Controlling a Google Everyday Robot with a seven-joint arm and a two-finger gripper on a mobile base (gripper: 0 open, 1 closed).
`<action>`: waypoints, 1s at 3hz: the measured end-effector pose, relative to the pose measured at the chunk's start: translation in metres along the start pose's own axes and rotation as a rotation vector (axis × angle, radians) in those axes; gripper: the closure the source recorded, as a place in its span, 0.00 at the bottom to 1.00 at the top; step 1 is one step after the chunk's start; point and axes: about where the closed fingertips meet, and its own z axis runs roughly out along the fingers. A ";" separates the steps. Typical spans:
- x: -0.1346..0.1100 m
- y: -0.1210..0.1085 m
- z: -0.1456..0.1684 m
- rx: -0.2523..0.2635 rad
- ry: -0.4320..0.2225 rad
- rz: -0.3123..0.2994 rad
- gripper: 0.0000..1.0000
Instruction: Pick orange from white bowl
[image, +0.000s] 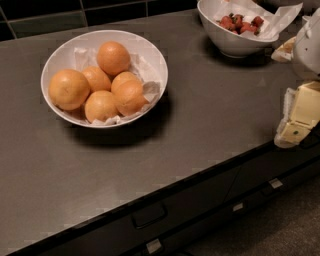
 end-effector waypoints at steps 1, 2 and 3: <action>-0.003 -0.001 -0.001 0.003 -0.001 -0.006 0.00; -0.037 -0.001 -0.003 -0.003 -0.010 -0.095 0.00; -0.082 0.002 0.000 -0.030 -0.032 -0.215 0.00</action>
Offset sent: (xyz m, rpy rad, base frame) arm 0.0180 0.0789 0.0192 -0.0445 0.0018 0.2255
